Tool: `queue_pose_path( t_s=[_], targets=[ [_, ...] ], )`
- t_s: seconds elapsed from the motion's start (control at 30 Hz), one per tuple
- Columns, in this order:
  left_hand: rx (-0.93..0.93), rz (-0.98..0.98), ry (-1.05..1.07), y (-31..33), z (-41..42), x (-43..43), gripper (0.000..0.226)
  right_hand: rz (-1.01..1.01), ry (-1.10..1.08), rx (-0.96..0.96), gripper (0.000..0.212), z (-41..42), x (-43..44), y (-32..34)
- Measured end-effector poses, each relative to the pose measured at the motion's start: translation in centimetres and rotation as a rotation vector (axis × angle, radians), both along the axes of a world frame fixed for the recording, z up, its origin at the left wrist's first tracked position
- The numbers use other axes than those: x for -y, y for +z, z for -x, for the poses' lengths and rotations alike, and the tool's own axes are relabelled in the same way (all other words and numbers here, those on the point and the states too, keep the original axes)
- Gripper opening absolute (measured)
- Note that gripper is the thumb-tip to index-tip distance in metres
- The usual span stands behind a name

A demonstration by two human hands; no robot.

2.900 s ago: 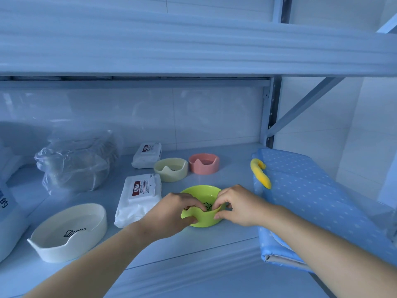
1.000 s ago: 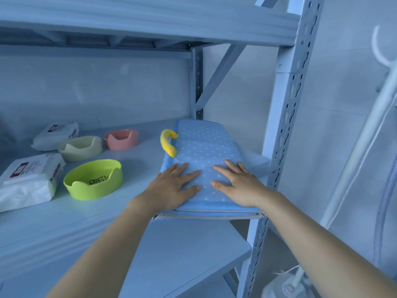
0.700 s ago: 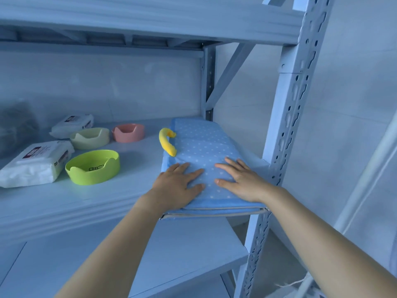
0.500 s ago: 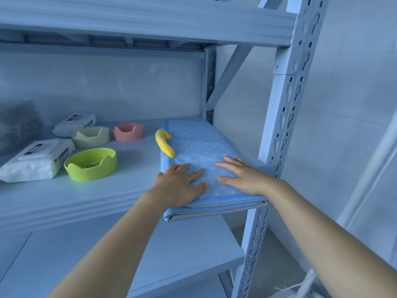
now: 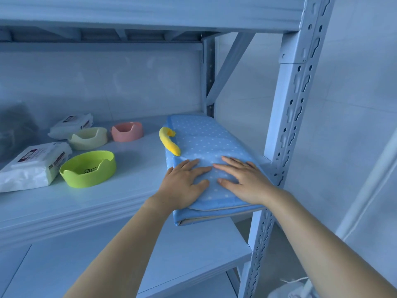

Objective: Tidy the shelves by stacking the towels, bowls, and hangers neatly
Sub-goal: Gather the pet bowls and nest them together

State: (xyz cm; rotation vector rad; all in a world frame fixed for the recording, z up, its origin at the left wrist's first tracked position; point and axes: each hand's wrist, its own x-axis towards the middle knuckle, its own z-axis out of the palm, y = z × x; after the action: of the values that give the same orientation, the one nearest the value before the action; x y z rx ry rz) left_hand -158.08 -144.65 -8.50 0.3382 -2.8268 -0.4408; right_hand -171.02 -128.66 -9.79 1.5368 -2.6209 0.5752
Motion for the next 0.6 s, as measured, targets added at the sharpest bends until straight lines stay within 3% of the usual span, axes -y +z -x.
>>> queue_pose_path(
  t_s=[0.1,0.17,0.27,0.33,0.4,0.6],
  targets=[
    [0.032,0.054,-0.019,0.2,-0.1,0.2,0.049,0.170,-0.012,0.076,0.042,-0.4,-0.2,0.4],
    [0.006,0.037,-0.046,0.3,-0.4,0.4,0.048,0.352,-0.029,0.147,0.027,-1.0,-0.7,0.8],
    [-0.186,-0.109,-0.069,0.3,-1.7,0.7,0.034,0.485,-0.057,0.031,0.009,-1.9,-2.3,1.4],
    [-0.283,-0.115,-0.082,0.2,-3.0,1.0,0.025,0.472,-0.044,0.006,0.016,-2.8,-3.6,1.4],
    [-0.292,-0.095,-0.148,0.0,-4.1,1.2,0.022,0.411,-0.010,0.032,0.036,-3.5,-4.4,1.4],
    [-0.290,-0.117,-0.239,-0.7,-5.4,0.7,0.028,0.280,0.007,0.037,0.063,-4.3,-4.2,1.0]
  ],
)
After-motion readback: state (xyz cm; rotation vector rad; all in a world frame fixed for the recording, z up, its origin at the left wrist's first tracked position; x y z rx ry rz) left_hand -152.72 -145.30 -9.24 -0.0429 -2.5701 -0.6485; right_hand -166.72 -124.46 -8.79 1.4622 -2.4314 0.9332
